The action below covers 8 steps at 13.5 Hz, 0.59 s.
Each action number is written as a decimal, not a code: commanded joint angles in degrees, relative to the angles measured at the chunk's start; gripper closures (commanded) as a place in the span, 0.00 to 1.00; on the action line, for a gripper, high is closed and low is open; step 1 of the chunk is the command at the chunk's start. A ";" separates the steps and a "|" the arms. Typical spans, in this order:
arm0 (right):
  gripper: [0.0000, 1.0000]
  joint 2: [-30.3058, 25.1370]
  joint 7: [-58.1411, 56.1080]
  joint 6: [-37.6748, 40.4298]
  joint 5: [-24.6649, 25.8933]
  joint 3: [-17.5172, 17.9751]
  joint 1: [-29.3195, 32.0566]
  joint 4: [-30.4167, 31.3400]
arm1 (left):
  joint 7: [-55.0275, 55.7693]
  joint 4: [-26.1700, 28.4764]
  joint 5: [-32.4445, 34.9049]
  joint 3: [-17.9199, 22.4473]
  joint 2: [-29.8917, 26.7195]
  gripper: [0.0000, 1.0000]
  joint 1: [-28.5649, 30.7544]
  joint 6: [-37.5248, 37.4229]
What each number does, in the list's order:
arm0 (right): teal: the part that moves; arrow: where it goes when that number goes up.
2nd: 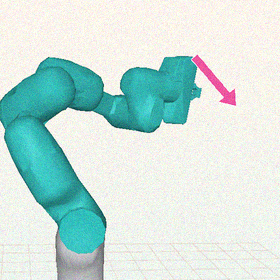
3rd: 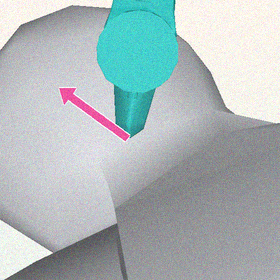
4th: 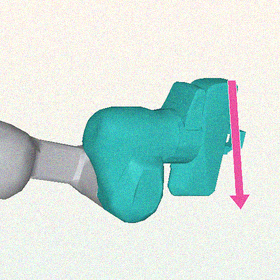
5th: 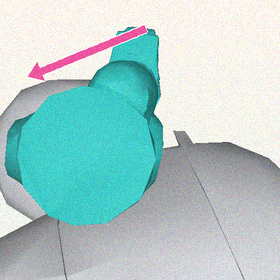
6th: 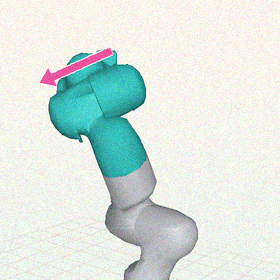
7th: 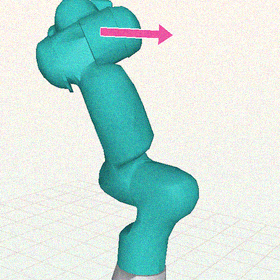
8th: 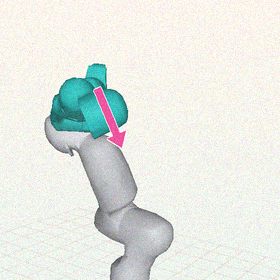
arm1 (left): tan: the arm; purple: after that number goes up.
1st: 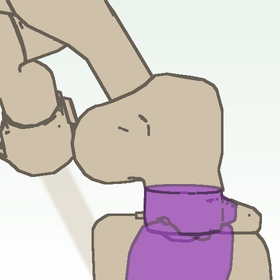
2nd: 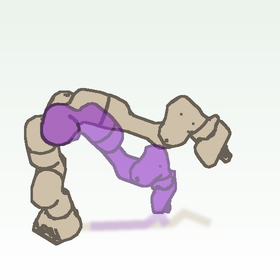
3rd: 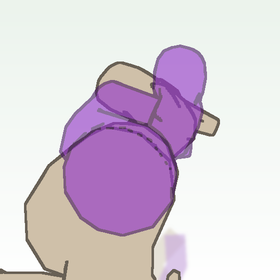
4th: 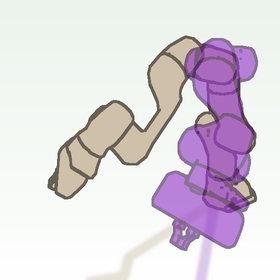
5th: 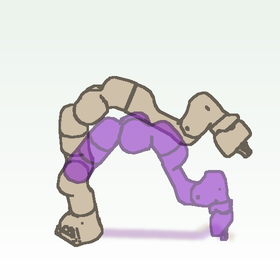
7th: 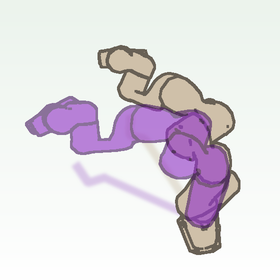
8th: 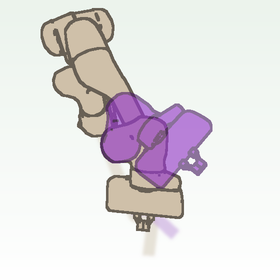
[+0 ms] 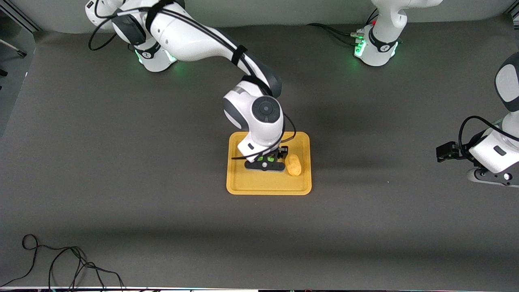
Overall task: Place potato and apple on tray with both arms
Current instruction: 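Lift the apple with the right gripper and carry it over the tray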
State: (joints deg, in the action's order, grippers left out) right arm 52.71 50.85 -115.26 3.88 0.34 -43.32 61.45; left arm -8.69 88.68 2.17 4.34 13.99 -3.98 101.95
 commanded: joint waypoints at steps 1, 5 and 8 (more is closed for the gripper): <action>0.57 0.63 1.89 -5.74 1.48 0.02 0.25 3.23 | 1.04 0.18 0.46 0.24 -0.64 0.00 -0.42 -0.78; 0.57 2.83 1.89 -8.48 1.83 -1.30 0.34 4.29 | 0.95 -0.70 0.55 0.24 -0.28 0.00 -0.41 -0.52; 0.49 3.27 1.89 -9.63 1.83 -2.01 0.34 5.08 | 0.86 -1.14 0.72 0.24 -0.20 0.00 -0.50 -0.17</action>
State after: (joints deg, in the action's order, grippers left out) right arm 56.13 50.99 -123.75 4.12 -1.58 -42.82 65.71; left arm -8.66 88.42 2.18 4.37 14.00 -3.97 102.04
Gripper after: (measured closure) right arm 0.295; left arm 0.000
